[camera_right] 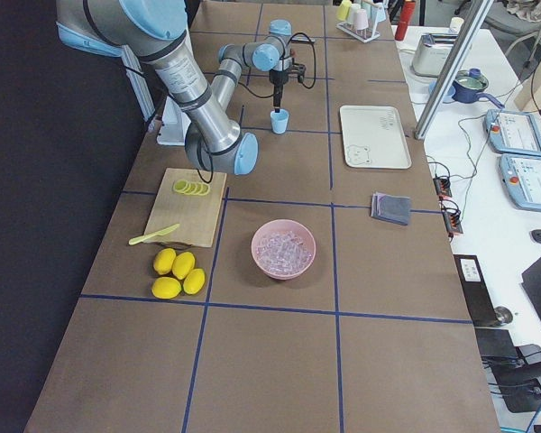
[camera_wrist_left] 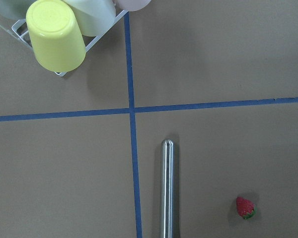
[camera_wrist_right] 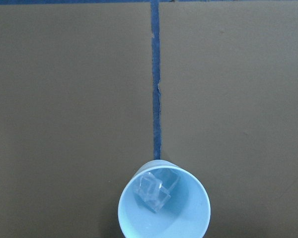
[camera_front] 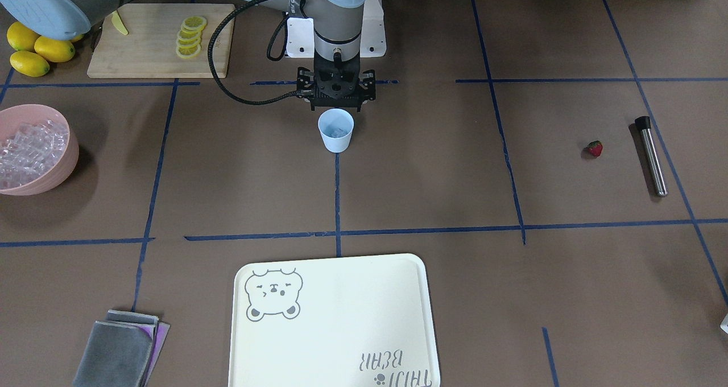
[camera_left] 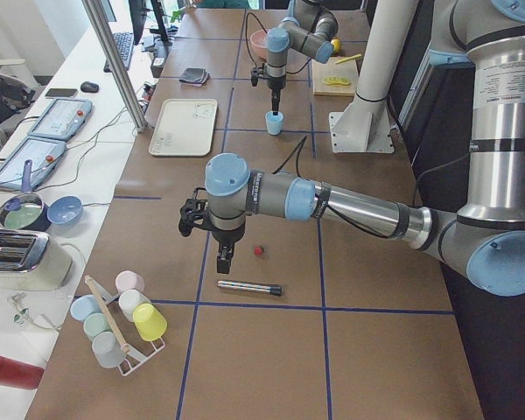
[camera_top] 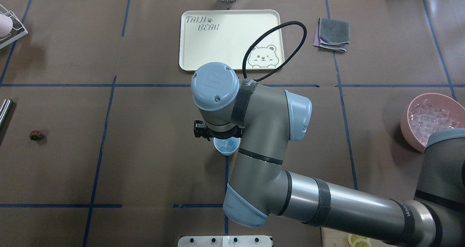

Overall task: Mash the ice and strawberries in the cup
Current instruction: 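Open the right gripper to drop the ice cube into the cup, then withdraw the right gripper back beside the pink bowl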

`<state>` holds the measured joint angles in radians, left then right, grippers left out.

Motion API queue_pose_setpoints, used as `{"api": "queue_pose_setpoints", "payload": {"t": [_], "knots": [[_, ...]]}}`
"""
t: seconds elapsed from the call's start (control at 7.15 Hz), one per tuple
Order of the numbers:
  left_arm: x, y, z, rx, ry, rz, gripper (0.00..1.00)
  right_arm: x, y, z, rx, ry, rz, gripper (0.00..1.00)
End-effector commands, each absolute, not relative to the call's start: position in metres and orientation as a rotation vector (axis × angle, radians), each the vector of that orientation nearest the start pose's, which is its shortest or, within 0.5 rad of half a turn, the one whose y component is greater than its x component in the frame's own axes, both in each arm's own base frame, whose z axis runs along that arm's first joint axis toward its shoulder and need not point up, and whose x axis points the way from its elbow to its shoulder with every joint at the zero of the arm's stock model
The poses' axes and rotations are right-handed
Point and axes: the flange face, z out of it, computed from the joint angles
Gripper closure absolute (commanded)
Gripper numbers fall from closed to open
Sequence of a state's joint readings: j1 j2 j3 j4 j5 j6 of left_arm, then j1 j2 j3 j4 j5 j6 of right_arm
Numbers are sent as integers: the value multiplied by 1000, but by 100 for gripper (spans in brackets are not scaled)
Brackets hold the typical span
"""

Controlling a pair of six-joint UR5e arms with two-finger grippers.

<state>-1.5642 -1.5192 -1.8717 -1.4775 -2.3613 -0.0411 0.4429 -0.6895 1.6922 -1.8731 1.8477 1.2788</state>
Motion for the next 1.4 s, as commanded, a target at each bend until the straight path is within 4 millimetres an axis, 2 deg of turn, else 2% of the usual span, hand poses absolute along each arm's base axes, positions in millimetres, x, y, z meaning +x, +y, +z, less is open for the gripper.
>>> {"api": "queue_pose_setpoints", "payload": {"t": [0.0,0.14,0.28,0.42,0.56,0.84,0.98,1.26], "knots": [[-45,-469,535,137,794,68,0,-516,-411,101,39,-764,102,1],[-38,-469,529,140,795,83,0,-476,-430,106,69,-784,131,1],[-27,-469,524,133,804,55,0,-427,-446,121,126,-791,110,1],[-11,-451,537,157,817,36,0,-379,-467,148,139,-789,76,1],[14,-443,539,180,813,-21,0,-328,-494,168,148,-798,44,1],[77,-432,538,174,793,-89,0,-223,-535,243,163,-762,-31,1],[99,-430,536,181,787,-100,0,-157,-548,288,164,-763,-84,1],[128,-427,534,163,773,-138,0,-55,-555,373,153,-771,-149,1]]}}
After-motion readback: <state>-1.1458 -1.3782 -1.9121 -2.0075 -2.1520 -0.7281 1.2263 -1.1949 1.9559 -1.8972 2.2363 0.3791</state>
